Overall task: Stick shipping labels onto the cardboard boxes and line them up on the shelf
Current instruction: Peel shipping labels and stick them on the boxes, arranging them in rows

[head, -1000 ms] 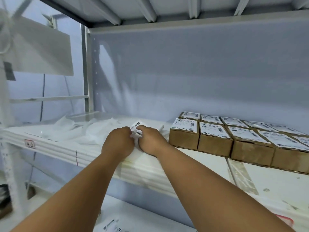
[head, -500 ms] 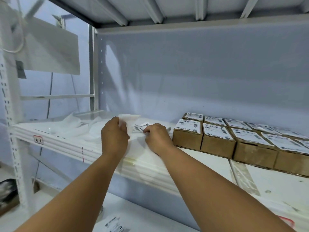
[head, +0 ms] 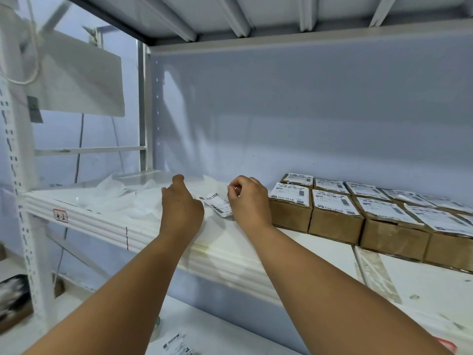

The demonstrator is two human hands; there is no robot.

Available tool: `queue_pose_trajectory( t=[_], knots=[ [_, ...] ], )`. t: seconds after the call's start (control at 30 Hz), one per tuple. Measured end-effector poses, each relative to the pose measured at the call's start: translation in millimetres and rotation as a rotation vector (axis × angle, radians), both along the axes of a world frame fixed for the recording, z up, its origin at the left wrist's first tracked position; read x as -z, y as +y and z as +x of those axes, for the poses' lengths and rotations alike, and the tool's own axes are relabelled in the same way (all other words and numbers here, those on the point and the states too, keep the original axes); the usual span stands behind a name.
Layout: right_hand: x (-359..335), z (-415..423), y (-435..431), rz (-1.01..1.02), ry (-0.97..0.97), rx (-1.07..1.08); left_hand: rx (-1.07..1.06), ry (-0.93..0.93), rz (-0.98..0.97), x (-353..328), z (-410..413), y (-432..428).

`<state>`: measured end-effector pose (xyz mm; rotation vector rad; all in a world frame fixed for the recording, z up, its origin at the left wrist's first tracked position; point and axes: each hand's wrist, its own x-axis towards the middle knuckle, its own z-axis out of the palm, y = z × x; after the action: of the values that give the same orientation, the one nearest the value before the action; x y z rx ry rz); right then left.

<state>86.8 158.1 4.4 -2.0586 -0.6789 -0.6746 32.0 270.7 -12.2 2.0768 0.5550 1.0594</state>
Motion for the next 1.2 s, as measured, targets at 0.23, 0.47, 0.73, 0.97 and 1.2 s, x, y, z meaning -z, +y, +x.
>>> queue_pose_trajectory(
  t=[0.23,0.47,0.73,0.97,1.2],
  knots=[
    [-1,-5,0,0.135,0.022,-0.082,-0.074,0.291,0.359,8,5,-3],
    [-7,-21,-7,0.127,-0.025,-0.069,-0.096,0.531,0.471,7,6,-6],
    [-15,-40,-43,0.154,-0.040,-0.070,-0.071,0.132,0.597,4,2,-7],
    [-26,-67,-105,0.142,0.011,-0.006,0.671,-0.300,-0.575,-29,-37,-91],
    [-36,-99,-156,0.161,-0.029,0.009,0.772,-0.311,-0.840,-46,-53,-173]
  ],
)
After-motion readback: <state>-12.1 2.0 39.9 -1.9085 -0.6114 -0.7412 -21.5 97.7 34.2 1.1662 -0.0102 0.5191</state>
